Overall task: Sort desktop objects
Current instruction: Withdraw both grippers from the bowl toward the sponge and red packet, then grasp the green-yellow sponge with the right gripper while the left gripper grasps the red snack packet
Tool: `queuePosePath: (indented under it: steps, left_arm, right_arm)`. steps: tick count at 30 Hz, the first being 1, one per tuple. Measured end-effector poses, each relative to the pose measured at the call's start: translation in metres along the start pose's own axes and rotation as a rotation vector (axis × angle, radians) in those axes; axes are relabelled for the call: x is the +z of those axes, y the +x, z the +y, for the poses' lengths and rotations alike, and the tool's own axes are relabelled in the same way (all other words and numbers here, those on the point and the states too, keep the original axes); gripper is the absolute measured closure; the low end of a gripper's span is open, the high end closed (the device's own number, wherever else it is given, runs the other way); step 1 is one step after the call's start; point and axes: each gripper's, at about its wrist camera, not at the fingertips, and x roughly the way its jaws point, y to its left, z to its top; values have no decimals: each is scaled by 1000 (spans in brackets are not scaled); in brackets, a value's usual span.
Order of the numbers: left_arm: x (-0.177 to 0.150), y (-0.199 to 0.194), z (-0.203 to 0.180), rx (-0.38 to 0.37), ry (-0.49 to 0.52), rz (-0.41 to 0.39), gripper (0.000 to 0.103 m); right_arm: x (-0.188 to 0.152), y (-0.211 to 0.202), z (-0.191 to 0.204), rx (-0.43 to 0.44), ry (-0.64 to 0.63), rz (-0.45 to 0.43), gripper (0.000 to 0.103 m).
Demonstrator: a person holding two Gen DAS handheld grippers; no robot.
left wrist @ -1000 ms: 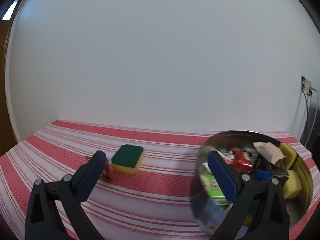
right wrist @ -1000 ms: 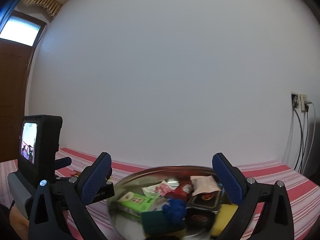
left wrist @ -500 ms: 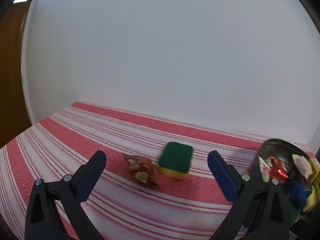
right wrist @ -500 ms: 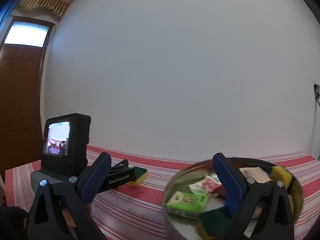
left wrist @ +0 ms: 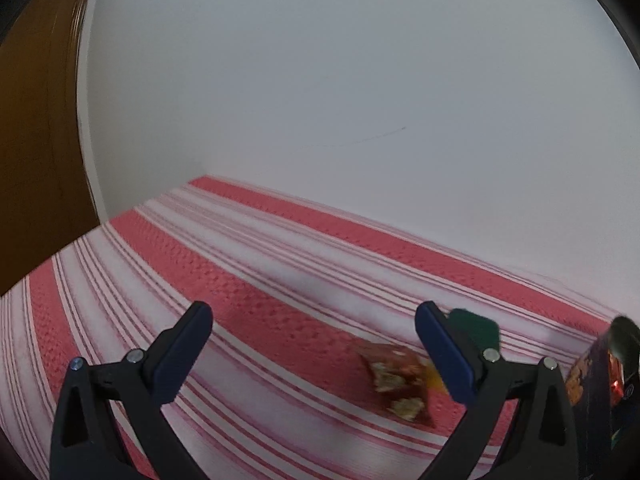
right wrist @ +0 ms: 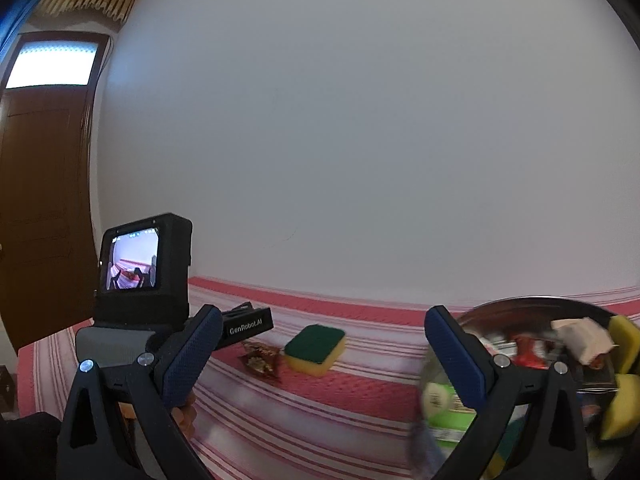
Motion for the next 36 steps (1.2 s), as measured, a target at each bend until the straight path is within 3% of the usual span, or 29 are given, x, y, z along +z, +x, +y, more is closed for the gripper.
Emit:
queuePosePath:
  steps: [6, 13, 23, 25, 26, 29, 33, 36]
  left_arm:
    - [10, 19, 23, 110, 5, 30, 1]
    - [10, 45, 61, 152, -140, 140, 1]
    - [5, 49, 52, 158, -101, 191, 1]
    - [5, 49, 53, 160, -104, 202, 1]
    - [4, 50, 53, 160, -107, 208, 1]
    - [4, 48, 51, 158, -109, 216, 1]
    - [4, 47, 51, 142, -110, 224, 1]
    - [6, 43, 49, 107, -106, 214, 1]
  right_arm:
    - [1, 40, 21, 15, -59, 68, 1]
    - [1, 97, 26, -14, -60, 188, 1]
    - [-14, 193, 6, -146, 62, 576, 1]
    - [-26, 209, 1, -151, 95, 654, 7]
    - [-30, 213, -1, -152, 109, 677, 17]
    - [-34, 216, -3, -165, 107, 690, 36]
    - [-33, 205, -4, -146, 99, 680, 42]
    - [-23, 177, -7, -124, 117, 572, 42]
